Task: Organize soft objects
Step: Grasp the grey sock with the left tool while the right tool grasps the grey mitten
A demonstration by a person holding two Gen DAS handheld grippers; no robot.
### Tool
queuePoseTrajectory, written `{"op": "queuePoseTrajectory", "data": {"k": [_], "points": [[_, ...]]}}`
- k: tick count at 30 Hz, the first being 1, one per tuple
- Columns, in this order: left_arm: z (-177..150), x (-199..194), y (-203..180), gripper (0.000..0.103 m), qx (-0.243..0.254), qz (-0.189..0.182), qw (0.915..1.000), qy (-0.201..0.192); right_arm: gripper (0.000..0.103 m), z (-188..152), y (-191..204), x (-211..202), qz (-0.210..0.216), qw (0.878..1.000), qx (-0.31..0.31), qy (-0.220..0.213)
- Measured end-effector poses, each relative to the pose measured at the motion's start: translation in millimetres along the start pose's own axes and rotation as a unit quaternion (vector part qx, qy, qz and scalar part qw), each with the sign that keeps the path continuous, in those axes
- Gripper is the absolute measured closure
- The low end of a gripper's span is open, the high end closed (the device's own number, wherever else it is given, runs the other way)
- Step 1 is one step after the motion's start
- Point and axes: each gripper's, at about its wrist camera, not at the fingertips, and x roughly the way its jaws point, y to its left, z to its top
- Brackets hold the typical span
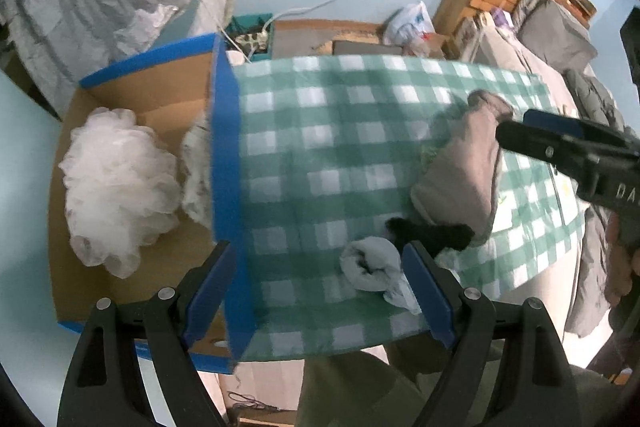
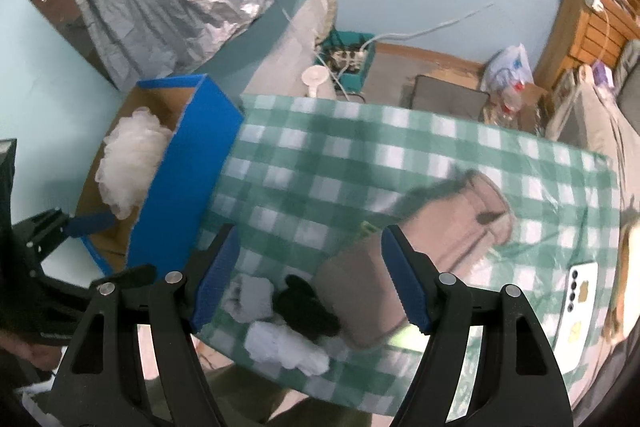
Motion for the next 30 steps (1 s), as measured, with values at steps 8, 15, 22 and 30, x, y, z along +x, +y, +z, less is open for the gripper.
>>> {"op": "queuePoseTrajectory", "data": {"k": [8,15,22,30], "points": [[-5,29,-16,0.017,0.003,-0.002,0.9996,0.029,0.029,-10,-27,1,-0.016,1.000,0.025,0.010],[-9,45,-20,0.017,-0.004,-0.011,0.9989,0.045,0.029,-20,-50,8,-0.020,0.998,0.052,0.023],[-10,61,-21,0.016,-0.010,-0.025,0.9977,0.063,0.029,-27,-73,19,-0.021,0.995,0.086,0.039],[-15,91,-25,0.015,-0.022,-0.034,0.9944,0.098,0.028,-35,-93,35,-0.013,0.991,0.121,0.059]]}}
